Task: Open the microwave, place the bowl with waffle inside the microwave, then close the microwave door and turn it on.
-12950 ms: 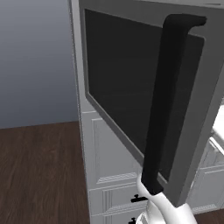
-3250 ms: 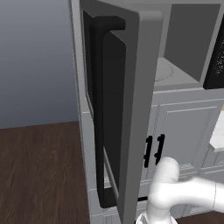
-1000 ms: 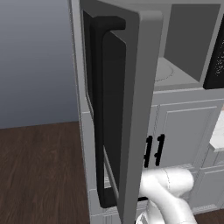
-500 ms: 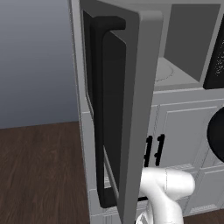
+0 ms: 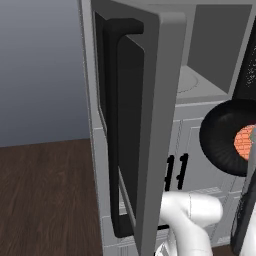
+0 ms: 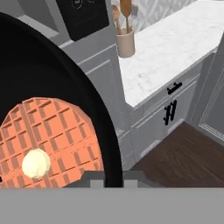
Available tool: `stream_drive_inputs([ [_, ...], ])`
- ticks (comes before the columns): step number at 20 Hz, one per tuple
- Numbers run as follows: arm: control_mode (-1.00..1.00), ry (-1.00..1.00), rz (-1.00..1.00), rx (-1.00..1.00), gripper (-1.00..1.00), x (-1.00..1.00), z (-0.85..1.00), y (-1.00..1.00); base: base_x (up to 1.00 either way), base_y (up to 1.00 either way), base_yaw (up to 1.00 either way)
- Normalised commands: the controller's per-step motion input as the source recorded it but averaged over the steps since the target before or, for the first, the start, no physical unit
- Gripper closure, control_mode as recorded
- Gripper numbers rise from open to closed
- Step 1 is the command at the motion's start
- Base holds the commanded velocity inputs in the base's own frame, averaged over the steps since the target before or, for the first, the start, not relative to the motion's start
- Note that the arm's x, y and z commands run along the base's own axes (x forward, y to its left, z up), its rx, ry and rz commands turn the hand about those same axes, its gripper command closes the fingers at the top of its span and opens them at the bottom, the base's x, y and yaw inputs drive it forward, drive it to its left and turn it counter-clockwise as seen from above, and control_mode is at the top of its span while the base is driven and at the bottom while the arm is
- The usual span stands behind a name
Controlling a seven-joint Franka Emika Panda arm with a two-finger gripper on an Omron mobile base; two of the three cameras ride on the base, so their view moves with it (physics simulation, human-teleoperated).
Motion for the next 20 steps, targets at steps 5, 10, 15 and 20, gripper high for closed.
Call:
stream_drive_inputs([
  [5,-1.0,0.09,0.0,0.18,1.0,0.8,0.28,0.3,0.0,0.0,0.0],
  [10,-1.0,0.0,0.0,0.49,1.0,0.81,0.25,0.0,0.0,0.0,0.0],
  [15,-1.0,0.0,-0.07,0.57,1.0,0.51,0.24,0.17,0.0,0.0,0.0],
  [20,-1.0,0.0,-0.2,0.39,1.0,0.33,0.08,0.52,0.0,0.0,0.0],
])
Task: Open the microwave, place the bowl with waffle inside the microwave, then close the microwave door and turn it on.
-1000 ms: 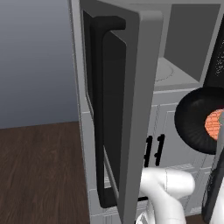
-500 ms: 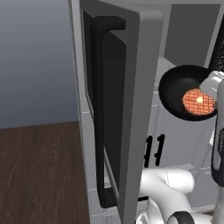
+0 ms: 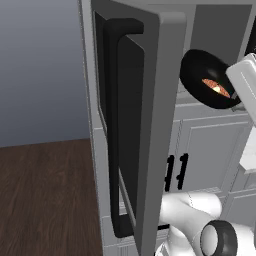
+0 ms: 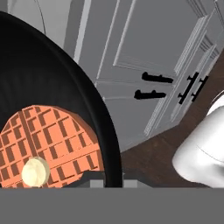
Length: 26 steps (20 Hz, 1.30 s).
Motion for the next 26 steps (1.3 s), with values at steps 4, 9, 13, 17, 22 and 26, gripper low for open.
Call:
stream_drive_inputs([
  [4,-1.0,-0.01,-0.22,0.23,1.0,0.37,0.0,0.6,0.0,0.0,0.0],
  [9,-1.0,0.0,-0.21,0.04,1.0,0.59,0.0,0.5,0.0,0.0,0.0],
  [13,-1.0,0.03,-0.05,0.02,1.0,0.86,0.0,0.31,0.0,0.0,0.0],
  [17,-1.0,0.1,0.05,0.0,1.0,1.0,0.0,0.13,0.0,0.0,0.0],
  [22,-1.0,0.1,0.07,0.0,1.0,0.91,0.0,0.09,0.0,0.0,0.0],
  [26,-1.0,0.11,0.05,0.0,1.0,0.83,0.0,0.0,0.0,0.0,0.0],
])
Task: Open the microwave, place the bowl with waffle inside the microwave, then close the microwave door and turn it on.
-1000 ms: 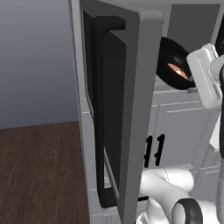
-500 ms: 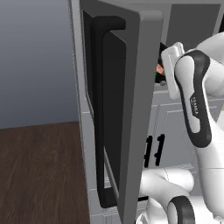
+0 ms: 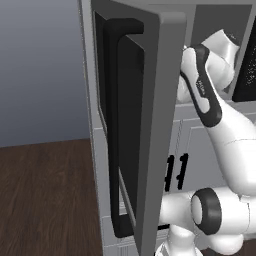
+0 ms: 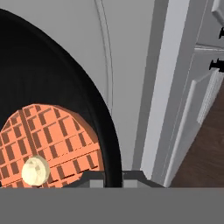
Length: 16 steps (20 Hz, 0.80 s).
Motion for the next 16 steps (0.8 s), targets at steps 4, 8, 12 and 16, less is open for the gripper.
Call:
stream_drive_inputs([
  [4,-1.0,0.12,0.0,0.0,1.0,0.74,-0.15,0.0,0.0,0.0,0.0],
  [8,-1.0,0.09,0.0,0.0,1.0,0.62,-0.35,0.0,0.0,0.0,0.0],
  [12,-1.0,0.06,0.0,0.0,1.0,0.61,-0.42,0.0,0.0,0.0,0.0],
  [16,-1.0,0.03,0.0,0.0,1.0,0.54,-0.42,0.0,0.0,0.0,0.0],
])
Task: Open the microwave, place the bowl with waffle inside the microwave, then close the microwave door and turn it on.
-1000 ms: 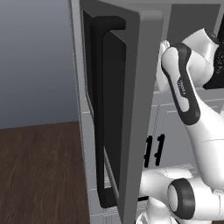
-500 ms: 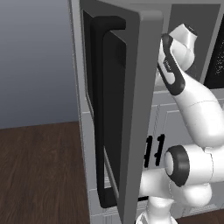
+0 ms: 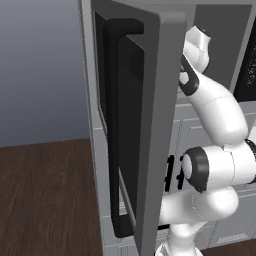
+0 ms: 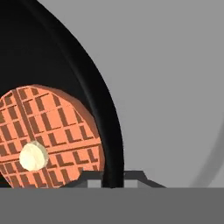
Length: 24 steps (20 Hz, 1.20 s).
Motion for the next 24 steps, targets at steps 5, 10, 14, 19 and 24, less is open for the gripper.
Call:
stream_drive_inputs([
  [5,-1.0,0.01,0.0,0.0,-1.0,0.14,-0.23,-0.1,0.0,0.0,0.0],
  [10,-1.0,0.0,0.0,0.0,-1.0,-0.03,-0.29,-0.1,0.0,0.0,0.0],
  [14,-1.0,-0.05,0.09,0.0,-1.0,-0.74,-0.05,-0.15,0.0,0.0,0.0],
  [19,-1.0,-0.23,0.13,0.0,-1.0,-1.0,0.12,-0.34,0.0,0.0,0.0],
  [24,-1.0,-0.22,0.1,0.0,-1.0,-1.0,0.05,-0.29,0.0,0.0,0.0],
])
